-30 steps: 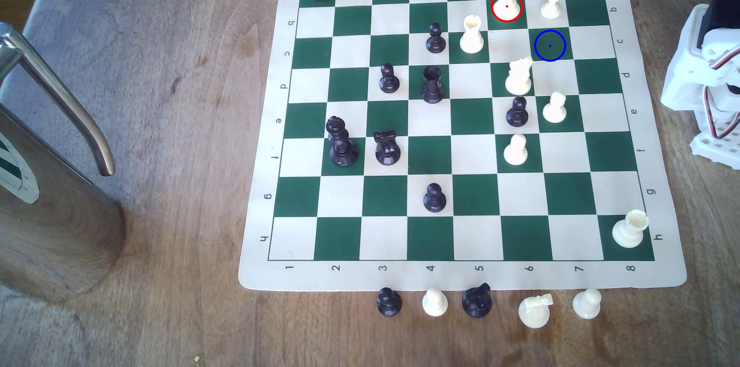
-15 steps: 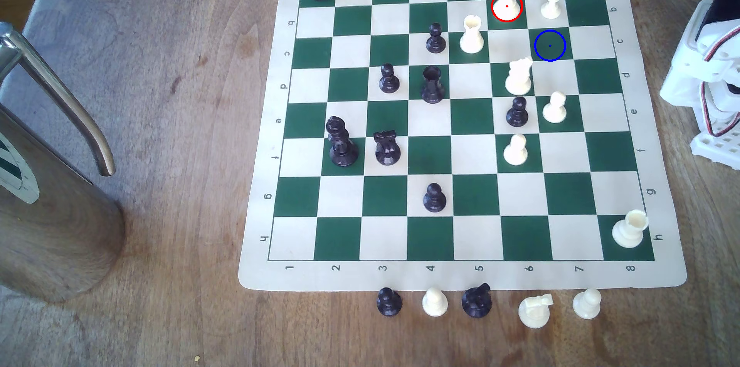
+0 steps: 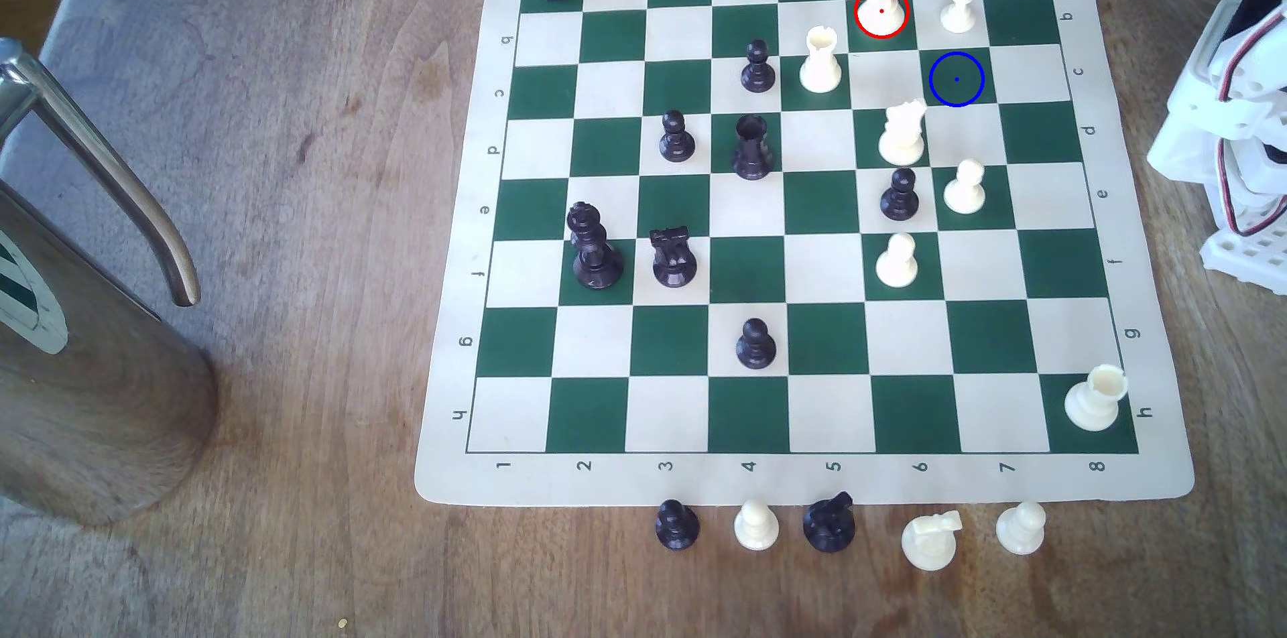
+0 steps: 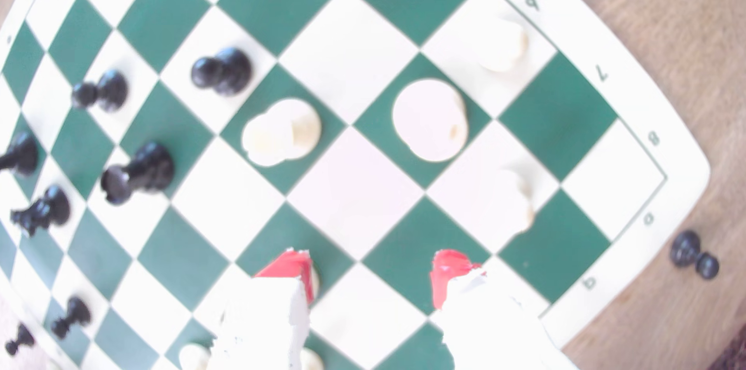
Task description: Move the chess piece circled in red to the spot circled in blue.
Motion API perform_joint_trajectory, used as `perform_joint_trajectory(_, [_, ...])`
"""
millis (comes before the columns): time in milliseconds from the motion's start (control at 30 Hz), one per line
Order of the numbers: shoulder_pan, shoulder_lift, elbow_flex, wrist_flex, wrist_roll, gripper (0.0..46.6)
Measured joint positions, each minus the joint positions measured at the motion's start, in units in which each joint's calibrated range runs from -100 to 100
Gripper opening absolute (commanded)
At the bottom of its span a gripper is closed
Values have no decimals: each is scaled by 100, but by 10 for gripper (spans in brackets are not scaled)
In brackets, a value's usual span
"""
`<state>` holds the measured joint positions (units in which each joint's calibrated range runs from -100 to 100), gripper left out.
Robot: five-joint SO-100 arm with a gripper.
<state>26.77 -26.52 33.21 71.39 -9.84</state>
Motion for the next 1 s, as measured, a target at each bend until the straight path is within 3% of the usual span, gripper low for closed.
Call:
perform_joint_trajectory(167, [103,469,-99,-247,0,235])
perform_joint_trajectory(533, [361,880,-389,-263,186,216])
perform_joint_trajectory(1000, [339,1450,-994,-127,190,206])
